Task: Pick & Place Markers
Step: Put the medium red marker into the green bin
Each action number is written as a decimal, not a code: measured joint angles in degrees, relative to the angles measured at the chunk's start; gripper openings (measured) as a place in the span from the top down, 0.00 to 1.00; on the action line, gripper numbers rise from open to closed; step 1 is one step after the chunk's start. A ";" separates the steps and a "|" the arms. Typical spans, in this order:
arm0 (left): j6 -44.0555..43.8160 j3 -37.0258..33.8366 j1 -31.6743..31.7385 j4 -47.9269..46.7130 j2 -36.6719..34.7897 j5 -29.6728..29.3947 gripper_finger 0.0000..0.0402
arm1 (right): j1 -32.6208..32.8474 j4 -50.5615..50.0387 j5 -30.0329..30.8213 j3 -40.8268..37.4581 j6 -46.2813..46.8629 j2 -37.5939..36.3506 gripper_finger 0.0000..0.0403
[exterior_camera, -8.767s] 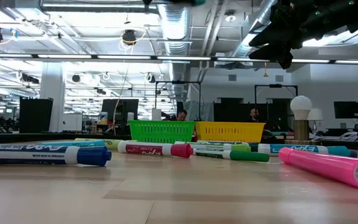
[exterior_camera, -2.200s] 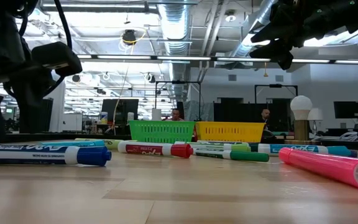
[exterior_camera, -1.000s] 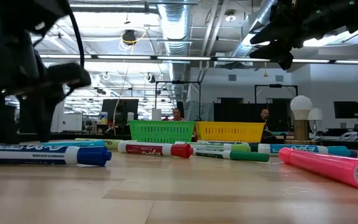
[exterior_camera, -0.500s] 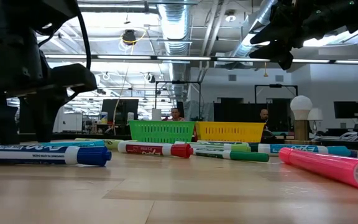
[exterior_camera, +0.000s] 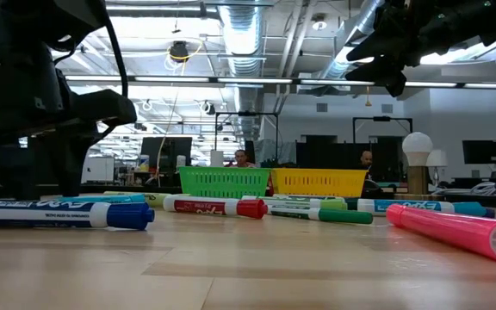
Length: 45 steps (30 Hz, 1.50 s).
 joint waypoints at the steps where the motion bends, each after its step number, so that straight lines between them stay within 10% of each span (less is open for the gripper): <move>1: 0.00 0.00 0.05 -0.08 0.00 0.42 0.58 | 0.00 -0.02 0.00 0.00 0.00 -0.01 0.54; 19: -1.09 0.09 1.29 -2.33 0.00 5.73 0.91 | 0.02 0.00 0.00 0.00 0.44 -0.01 0.54; 45: 6.10 -0.49 1.33 -3.89 -8.74 2.98 0.86 | 0.02 -0.01 0.00 0.00 0.48 -0.02 0.54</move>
